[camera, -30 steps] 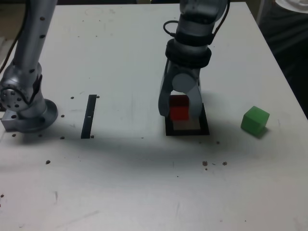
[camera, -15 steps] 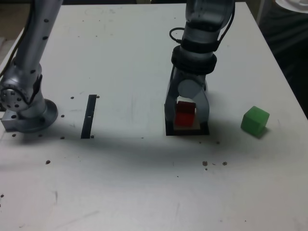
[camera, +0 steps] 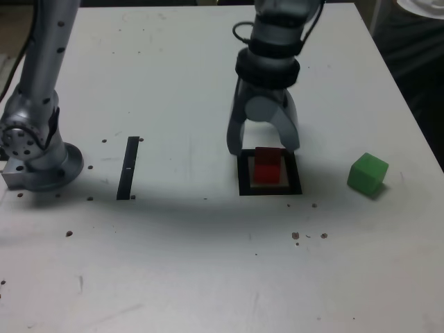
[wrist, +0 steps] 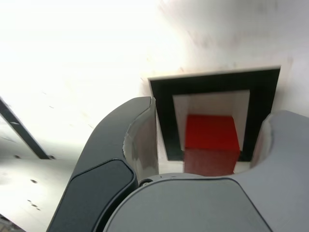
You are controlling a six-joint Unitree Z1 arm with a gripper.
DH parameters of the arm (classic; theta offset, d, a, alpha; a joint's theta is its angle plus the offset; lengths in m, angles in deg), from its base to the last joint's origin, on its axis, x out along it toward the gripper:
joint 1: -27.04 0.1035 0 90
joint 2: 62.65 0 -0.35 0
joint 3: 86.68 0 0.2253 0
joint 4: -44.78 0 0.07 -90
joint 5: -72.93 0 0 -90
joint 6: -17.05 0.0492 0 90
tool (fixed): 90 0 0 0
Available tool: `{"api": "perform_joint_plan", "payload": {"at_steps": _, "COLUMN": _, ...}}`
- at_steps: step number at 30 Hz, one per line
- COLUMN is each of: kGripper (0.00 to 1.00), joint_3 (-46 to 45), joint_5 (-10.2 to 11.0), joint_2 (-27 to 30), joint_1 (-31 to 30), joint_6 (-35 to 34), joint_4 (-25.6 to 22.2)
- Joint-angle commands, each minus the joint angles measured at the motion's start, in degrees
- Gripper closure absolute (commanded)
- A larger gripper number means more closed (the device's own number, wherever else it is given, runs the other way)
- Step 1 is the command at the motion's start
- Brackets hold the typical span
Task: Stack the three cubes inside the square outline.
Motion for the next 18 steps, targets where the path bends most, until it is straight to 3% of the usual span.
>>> {"api": "perform_joint_plan", "payload": {"at_steps": 1, "kGripper": 0.01, "joint_3": 0.78, "joint_5": 0.75, "joint_2": 0.38, "joint_1": 1.71, "joint_6": 1.57, "joint_4": -0.33}}
{"api": "perform_joint_plan", "payload": {"at_steps": 18, "kGripper": 0.01, "joint_3": 13.99, "joint_5": 3.67, "joint_2": -6.52, "joint_1": 14.7, "joint_6": 7.56, "joint_4": -3.78}}
